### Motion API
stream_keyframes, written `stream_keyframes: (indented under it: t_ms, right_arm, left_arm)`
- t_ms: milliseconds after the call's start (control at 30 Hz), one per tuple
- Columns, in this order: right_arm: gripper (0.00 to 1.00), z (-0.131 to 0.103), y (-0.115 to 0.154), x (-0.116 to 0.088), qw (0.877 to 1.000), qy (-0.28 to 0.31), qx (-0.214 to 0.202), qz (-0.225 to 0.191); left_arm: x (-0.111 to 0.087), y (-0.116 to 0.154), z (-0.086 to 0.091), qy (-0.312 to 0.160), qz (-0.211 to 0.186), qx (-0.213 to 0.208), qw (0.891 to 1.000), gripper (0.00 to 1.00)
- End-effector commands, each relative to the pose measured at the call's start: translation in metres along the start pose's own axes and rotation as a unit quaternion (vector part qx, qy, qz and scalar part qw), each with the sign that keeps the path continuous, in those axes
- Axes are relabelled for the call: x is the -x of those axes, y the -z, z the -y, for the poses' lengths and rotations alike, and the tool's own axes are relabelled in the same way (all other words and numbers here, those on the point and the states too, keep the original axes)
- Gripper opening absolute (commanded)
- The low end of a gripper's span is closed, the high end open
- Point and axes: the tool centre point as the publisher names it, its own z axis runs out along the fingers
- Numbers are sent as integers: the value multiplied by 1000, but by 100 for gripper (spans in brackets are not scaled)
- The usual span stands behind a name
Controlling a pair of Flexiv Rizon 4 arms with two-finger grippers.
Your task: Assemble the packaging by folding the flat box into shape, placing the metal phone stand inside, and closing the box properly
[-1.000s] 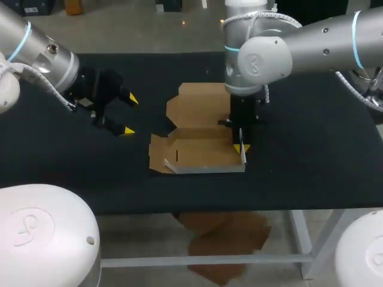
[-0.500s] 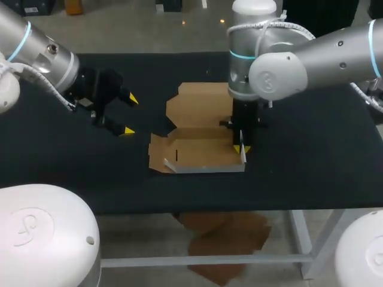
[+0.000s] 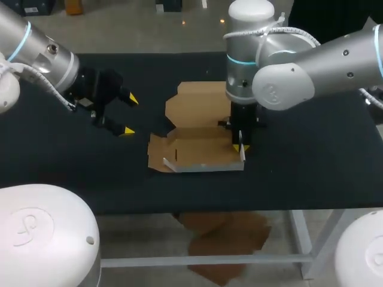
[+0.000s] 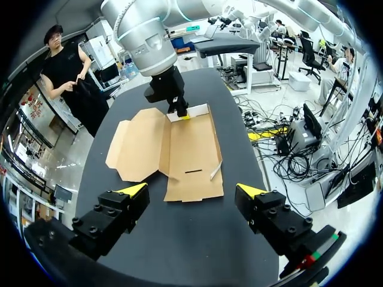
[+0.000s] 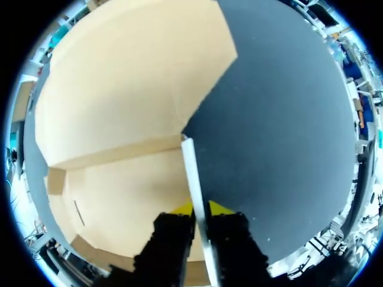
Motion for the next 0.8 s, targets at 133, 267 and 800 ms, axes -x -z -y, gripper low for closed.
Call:
stream_keyframes:
  t_ms: [133,267,800]
  right_arm:
    - [18,0,-3,1,1000,1,3,-5]
    - [15,0,-3,1,1000,4,2,-6]
    - [0,0,-5,-3,999,33,1,6]
  left_arm:
    - [0,1,1,0,-1,2,1000,100]
    - [0,1,1,0,-1,2,1000,100]
    - [0,1,1,0,-1,2,1000,100]
